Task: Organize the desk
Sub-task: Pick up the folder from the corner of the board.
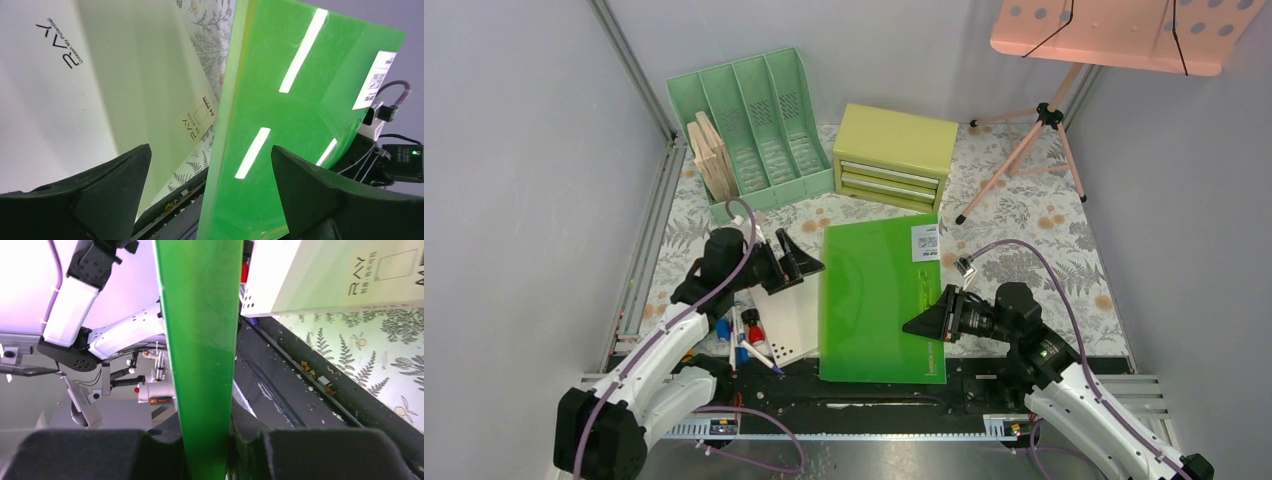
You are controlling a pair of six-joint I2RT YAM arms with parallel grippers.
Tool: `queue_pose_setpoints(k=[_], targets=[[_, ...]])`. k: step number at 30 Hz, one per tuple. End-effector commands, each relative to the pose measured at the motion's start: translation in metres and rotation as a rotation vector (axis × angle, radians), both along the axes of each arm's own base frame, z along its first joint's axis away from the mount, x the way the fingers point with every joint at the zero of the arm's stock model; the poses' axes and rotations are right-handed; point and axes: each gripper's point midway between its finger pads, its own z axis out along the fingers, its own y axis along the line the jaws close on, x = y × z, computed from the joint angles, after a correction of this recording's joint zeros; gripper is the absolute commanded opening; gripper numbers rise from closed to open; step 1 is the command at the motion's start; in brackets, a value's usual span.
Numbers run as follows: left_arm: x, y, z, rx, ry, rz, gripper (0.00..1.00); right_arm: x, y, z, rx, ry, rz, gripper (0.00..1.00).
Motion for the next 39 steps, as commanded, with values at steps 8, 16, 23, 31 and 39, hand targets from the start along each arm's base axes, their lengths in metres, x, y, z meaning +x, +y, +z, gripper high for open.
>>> queue_pose_setpoints(k=[8, 16, 23, 31, 39], targets=[[-0.004, -0.005, 0.033, -0.19, -0.086, -0.181, 0.93, -0.004, 0.018, 0.058, 0.138, -0.123, 0.138, 0.0], [0.002, -0.013, 0.049, -0.258, -0.096, -0.213, 0.91, -0.001, 0.028, 0.063, 0.159, -0.089, 0.202, 0.0], [-0.004, -0.014, 0.078, -0.291, -0.145, -0.248, 0.78, 0.01, 0.031, 0.042, 0.069, -0.06, 0.175, 0.0], [-0.033, -0.013, 0.102, -0.295, -0.21, -0.347, 0.61, 0.001, 0.033, 0.038, 0.068, -0.067, 0.263, 0.0], [-0.047, -0.008, 0.116, -0.216, -0.231, -0.419, 0.58, -0.011, 0.031, 0.043, 0.087, -0.092, 0.33, 0.0]])
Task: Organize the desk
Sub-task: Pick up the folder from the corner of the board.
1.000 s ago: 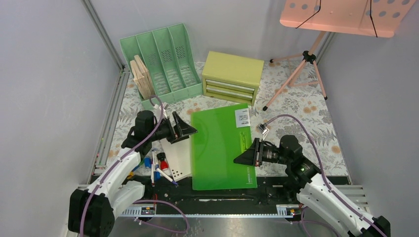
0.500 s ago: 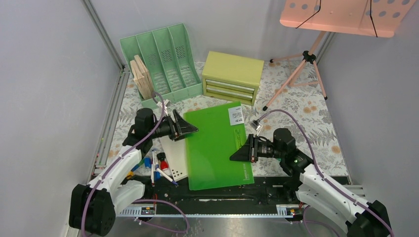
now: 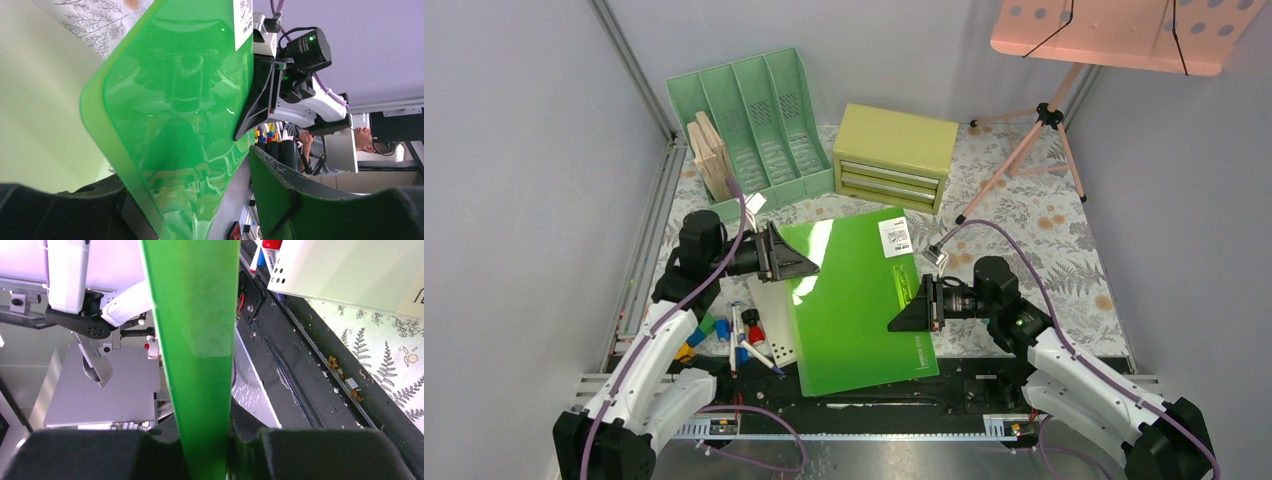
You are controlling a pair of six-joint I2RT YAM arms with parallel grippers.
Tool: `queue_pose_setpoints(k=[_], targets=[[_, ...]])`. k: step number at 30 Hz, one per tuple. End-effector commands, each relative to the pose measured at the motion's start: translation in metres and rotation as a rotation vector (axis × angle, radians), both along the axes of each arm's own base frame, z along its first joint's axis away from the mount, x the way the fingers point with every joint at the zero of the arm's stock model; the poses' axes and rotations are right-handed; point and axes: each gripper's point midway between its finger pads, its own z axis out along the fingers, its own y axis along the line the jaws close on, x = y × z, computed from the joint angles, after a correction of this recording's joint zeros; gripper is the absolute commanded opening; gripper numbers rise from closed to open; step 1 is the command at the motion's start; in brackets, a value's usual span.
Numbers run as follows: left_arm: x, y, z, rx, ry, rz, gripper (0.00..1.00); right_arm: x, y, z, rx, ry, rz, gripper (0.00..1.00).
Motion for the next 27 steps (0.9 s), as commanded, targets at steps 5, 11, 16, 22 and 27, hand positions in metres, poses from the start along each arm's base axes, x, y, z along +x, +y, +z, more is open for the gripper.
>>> queue_pose_setpoints(k=[5, 11, 16, 22, 27], targets=[[-0.012, 0.006, 0.039, 0.063, -0.156, -0.049, 0.58, -0.012, -0.003, 0.019, 0.061, -0.083, 0.074, 0.0], [-0.025, 0.011, 0.044, 0.112, -0.178, -0.088, 0.58, -0.017, -0.008, 0.008, 0.033, -0.068, 0.06, 0.0], [-0.032, 0.014, 0.042, 0.13, -0.18, -0.091, 0.39, -0.015, -0.008, 0.008, 0.03, -0.075, 0.051, 0.0], [-0.035, 0.015, 0.043, 0.138, -0.183, -0.092, 0.35, -0.013, -0.007, 0.013, 0.032, -0.092, 0.053, 0.0], [-0.035, 0.015, 0.051, 0.131, -0.207, -0.092, 0.14, -0.013, -0.007, 0.011, 0.026, -0.092, 0.053, 0.0]])
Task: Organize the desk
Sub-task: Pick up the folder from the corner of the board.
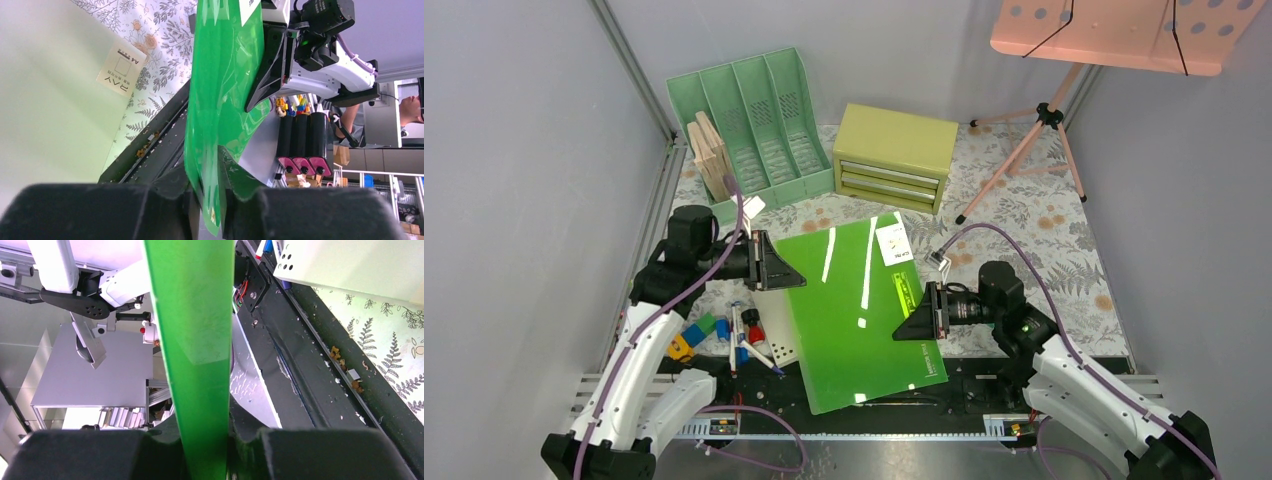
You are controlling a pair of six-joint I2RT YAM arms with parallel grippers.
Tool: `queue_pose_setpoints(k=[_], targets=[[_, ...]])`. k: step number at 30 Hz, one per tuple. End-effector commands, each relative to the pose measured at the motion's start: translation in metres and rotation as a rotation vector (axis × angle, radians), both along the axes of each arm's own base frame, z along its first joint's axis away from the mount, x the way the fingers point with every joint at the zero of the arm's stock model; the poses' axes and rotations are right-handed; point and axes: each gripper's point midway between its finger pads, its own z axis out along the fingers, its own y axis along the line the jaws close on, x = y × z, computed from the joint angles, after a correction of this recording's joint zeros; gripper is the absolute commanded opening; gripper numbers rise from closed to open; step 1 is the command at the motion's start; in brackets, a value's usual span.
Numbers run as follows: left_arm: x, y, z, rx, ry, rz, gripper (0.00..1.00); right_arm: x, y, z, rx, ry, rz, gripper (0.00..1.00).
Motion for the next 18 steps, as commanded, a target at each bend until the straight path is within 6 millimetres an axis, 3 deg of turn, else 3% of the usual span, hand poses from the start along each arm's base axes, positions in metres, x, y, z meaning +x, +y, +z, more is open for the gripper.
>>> queue_pose_setpoints(k=[1, 2, 6, 11, 18], targets=[[-0.003, 0.0, 0.031, -0.03, -0.121, -0.02, 0.08, 0.004, 0.0, 0.008, 0.008, -0.036, -0.012, 0.0], [-0.003, 0.0, 0.032, -0.031, -0.122, -0.02, 0.01, 0.005, 0.0, 0.006, 0.003, -0.037, -0.017, 0.0], [-0.001, 0.0, 0.03, -0.028, -0.124, -0.013, 0.0, 0.009, 0.0, 0.004, -0.007, -0.052, -0.04, 0.0], [0.001, 0.0, 0.033, -0.031, -0.134, 0.002, 0.0, 0.014, -0.001, 0.002, -0.035, -0.065, -0.068, 0.24], [0.006, 0.0, 0.036, -0.062, -0.155, 0.051, 0.0, 0.024, -0.016, -0.008, -0.17, -0.115, -0.164, 0.91]])
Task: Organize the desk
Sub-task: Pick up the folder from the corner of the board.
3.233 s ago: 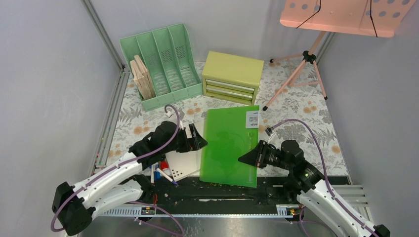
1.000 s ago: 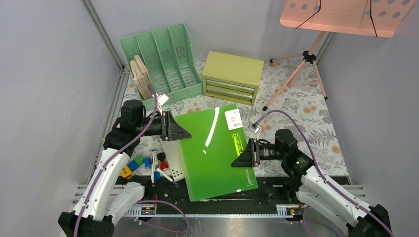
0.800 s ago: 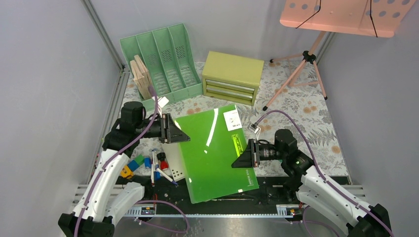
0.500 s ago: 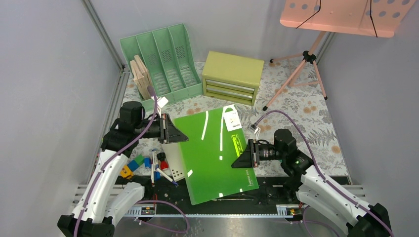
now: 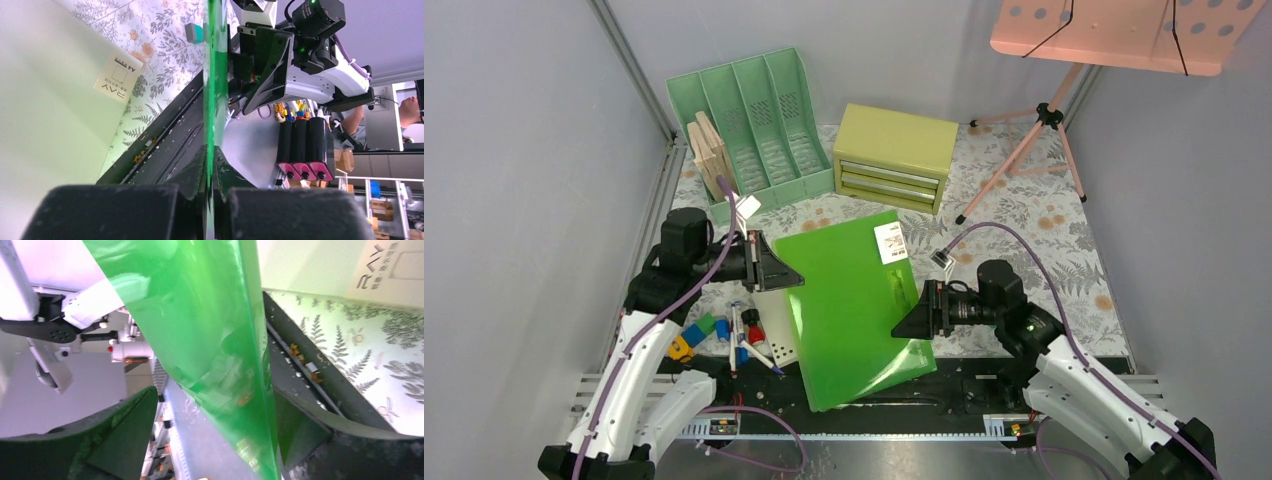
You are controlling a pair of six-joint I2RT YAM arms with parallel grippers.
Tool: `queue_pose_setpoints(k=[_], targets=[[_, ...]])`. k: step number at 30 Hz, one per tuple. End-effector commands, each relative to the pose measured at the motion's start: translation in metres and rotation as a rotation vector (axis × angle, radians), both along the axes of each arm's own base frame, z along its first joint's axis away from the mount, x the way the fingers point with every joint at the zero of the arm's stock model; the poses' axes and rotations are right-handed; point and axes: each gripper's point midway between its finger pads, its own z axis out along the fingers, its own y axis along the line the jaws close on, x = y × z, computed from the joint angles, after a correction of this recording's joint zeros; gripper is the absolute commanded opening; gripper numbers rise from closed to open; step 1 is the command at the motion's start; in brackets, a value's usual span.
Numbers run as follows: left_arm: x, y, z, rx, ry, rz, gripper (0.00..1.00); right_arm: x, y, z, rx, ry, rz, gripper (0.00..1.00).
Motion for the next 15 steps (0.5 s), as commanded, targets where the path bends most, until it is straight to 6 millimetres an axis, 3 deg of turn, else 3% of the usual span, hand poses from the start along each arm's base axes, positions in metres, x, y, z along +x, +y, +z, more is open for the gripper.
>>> queue_pose_setpoints(k=[1, 6, 15], targets=[[0.011, -0.002, 0.026, -0.06, -0.124, 0.039, 0.0, 0.014, -0.014, 0.005, -0.099, -0.089, -0.101, 0.98], [0.017, -0.002, 0.024, -0.068, -0.121, 0.07, 0.0, 0.026, -0.033, -0.004, -0.214, -0.115, -0.225, 1.0], [0.032, 0.009, 0.028, -0.003, -0.177, 0.177, 0.0, 0.039, -0.062, 0.003, -0.308, -0.195, -0.383, 1.0]])
